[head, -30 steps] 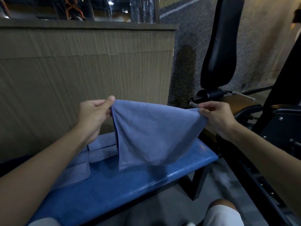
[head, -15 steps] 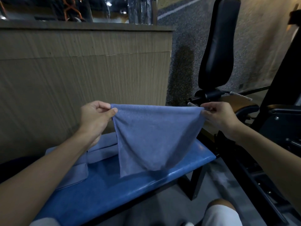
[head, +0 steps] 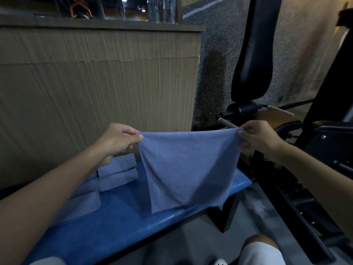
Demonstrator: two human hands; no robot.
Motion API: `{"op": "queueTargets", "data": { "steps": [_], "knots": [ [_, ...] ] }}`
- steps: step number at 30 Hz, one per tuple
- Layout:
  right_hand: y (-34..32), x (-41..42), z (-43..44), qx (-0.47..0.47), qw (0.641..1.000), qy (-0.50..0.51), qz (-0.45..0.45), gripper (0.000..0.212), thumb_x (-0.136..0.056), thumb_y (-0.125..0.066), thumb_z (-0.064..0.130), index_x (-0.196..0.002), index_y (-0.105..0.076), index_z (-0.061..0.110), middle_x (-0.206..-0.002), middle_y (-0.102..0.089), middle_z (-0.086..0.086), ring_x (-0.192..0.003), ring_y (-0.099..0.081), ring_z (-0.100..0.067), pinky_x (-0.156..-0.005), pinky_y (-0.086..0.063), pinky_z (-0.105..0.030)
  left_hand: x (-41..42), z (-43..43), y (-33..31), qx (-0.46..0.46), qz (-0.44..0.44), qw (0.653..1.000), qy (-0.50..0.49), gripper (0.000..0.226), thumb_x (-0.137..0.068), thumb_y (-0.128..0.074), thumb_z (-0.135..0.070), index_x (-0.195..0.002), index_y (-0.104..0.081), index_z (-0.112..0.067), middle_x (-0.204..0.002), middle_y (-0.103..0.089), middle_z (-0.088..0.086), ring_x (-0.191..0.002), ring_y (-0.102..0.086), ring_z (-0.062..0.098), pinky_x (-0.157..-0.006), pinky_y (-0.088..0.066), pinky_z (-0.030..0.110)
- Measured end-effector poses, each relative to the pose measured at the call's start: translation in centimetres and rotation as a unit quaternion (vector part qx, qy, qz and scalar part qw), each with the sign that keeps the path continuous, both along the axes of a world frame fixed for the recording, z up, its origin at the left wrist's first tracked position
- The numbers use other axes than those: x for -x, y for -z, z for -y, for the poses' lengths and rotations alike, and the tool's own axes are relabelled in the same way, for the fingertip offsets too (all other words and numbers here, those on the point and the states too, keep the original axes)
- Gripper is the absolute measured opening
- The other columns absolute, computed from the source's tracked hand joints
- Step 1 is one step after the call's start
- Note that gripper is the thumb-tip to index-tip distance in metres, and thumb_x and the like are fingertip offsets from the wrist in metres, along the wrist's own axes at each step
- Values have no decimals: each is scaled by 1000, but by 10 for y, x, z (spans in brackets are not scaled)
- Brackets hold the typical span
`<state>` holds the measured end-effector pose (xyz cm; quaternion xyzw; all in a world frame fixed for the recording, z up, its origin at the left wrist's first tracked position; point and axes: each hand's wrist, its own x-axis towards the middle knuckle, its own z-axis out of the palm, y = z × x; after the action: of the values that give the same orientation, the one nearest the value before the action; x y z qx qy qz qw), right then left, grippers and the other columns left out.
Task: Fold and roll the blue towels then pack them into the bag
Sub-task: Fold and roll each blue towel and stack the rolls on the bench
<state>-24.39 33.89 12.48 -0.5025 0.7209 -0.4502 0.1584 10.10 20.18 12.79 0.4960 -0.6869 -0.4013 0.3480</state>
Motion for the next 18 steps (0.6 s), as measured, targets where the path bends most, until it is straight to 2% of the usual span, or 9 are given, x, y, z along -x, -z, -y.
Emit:
{"op": "queueTargets", "data": {
  "steps": [1, 3, 5, 7, 8, 10, 12, 15, 18],
  "knots": [
    [1, 0, 4, 5, 1000, 4, 30, 12, -98, -53, 6, -89, -58, -1, -81, -66, -15, -58, -68, -20, -57, -56, -34, 3, 4, 1, -15, -10, 1000, -5, 7, -91, -66, -6, -97, -69, -4, -73, -65, 9, -52, -53, 9, -41, -39, 15],
    [7, 3, 14, 23, 998, 11, 51, 10, -97, -54, 5, -87, -58, 5, -98, -68, -18, -69, -72, -19, -64, -60, -30, 13, 10, 3, -54, -75, 996, -6, 10, -93, -63, -3, -101, -65, 1, -80, -68, 14, -54, -65, 10, -48, -51, 18],
    [12, 6, 24, 49, 998, 19, 40, 10, -95, -58, 7, -85, -60, 9, -96, -70, -19, -78, -72, -21, -74, -60, -37, 22, 18, 4, -56, -148, 987, -9, 5, -93, -61, 0, -98, -63, 0, -90, -69, 18, -66, -72, 12, -66, -60, 21],
    [12, 8, 30, 83, 996, 24, 33, 9, -93, -61, 13, -84, -62, 15, -88, -71, -15, -85, -70, -25, -83, -58, -49, 27, 24, -1, -13, -194, 981, -16, 8, -93, -60, 1, -92, -64, -5, -94, -70, 17, -78, -72, 15, -74, -59, 21],
    [12, 10, 33, 97, 995, 32, 19, 8, -92, -61, 16, -85, -63, 18, -86, -71, -11, -86, -69, -25, -83, -57, -50, 28, 26, -4, 20, -202, 979, -20, 11, -93, -60, 2, -90, -65, -8, -93, -70, 15, -82, -72, 16, -76, -58, 20],
    [11, 11, 35, 114, 992, 54, -20, 4, -90, -62, 22, -86, -63, 22, -84, -70, -4, -84, -67, -23, -77, -56, -47, 27, 25, -8, 82, -207, 975, -20, 16, -92, -61, 2, -89, -67, -12, -89, -71, 9, -83, -71, 14, -79, -57, 19],
    [15, 10, 33, 130, 990, 58, -18, 3, -88, -64, 20, -87, -63, 23, -85, -69, 0, -85, -67, -19, -74, -55, -41, 22, 22, -3, 112, -198, 974, -9, 18, -92, -60, 2, -91, -69, -14, -91, -72, 6, -85, -71, 12, -81, -56, 19],
    [40, 6, 25, 106, 993, 47, 4, 10, -86, -65, 14, -80, -62, 22, -79, -67, -5, -74, -62, -21, -67, -50, -39, 13, 13, 24, 86, -165, 983, 2, 24, -95, -50, 4, -91, -72, -5, -94, -73, 8, -87, -70, 10, -80, -54, 18],
    [84, -2, 17, 41, 998, 44, 26, 12, -84, -67, 9, -75, -63, 16, -78, -68, -16, -71, -63, -31, -68, -52, -45, 9, 0, 69, 38, -98, 994, -14, 32, -96, -42, 7, -87, -72, -1, -87, -71, 6, -73, -67, 3, -66, -51, 9]
  ]
}}
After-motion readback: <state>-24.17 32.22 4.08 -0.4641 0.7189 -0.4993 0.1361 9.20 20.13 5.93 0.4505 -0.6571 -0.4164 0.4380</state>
